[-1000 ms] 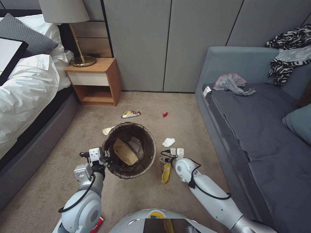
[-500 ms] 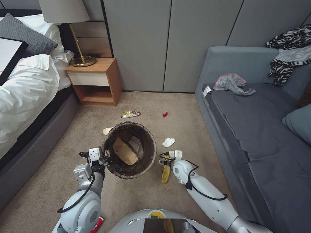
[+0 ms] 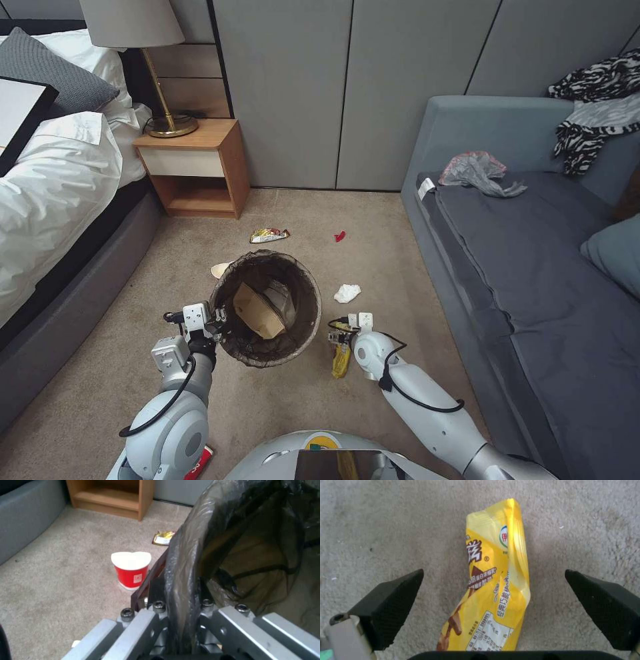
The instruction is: Pick up the trash bin, then pick up the garbage from the floor and place it into the trash bin.
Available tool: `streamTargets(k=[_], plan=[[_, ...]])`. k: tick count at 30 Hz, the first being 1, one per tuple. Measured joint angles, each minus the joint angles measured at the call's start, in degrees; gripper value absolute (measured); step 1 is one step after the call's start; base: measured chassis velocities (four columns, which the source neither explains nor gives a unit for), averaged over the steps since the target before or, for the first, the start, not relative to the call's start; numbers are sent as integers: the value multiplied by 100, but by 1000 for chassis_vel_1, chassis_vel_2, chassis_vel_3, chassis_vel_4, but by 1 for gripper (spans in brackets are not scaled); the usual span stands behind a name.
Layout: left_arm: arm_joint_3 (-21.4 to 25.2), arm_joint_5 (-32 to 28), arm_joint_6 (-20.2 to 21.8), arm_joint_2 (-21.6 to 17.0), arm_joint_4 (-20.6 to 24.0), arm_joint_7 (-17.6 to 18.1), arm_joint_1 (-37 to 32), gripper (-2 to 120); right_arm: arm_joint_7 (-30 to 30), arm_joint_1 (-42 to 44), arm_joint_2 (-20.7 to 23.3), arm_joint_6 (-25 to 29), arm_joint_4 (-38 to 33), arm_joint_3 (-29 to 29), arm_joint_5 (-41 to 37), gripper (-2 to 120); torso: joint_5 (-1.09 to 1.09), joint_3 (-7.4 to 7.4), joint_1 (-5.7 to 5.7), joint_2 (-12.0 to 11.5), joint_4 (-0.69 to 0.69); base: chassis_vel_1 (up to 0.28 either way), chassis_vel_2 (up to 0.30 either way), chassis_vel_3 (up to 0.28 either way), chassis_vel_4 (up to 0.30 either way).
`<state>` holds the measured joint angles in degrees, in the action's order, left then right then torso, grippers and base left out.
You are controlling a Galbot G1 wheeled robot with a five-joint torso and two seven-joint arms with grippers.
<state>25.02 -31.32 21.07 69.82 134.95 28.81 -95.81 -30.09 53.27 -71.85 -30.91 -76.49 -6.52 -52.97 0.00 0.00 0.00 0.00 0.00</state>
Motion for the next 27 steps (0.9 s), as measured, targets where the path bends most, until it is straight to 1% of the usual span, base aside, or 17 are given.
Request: streamTargets(k=[17, 25, 26, 27], plan=[[-3, -19, 0, 9, -27, 5, 39, 0, -76, -61, -112, -54, 185, -117, 73, 100, 0, 0, 0, 0, 0, 0, 0, 0, 0], [-4, -22, 0, 9, -22, 7, 32, 0, -122, -77, -177, -64, 274, -135, 92, 98, 0, 0, 0, 0, 0, 0, 0, 0, 0], [-4, -22, -1, 10, -20, 7, 29, 0, -125, -78, -181, -64, 277, -135, 92, 97, 0, 0, 0, 0, 0, 0, 0, 0, 0], [-4, -22, -3, 10, -19, 7, 27, 0, -126, -78, -182, -64, 278, -136, 92, 93, 0, 0, 0, 0, 0, 0, 0, 0, 0]])
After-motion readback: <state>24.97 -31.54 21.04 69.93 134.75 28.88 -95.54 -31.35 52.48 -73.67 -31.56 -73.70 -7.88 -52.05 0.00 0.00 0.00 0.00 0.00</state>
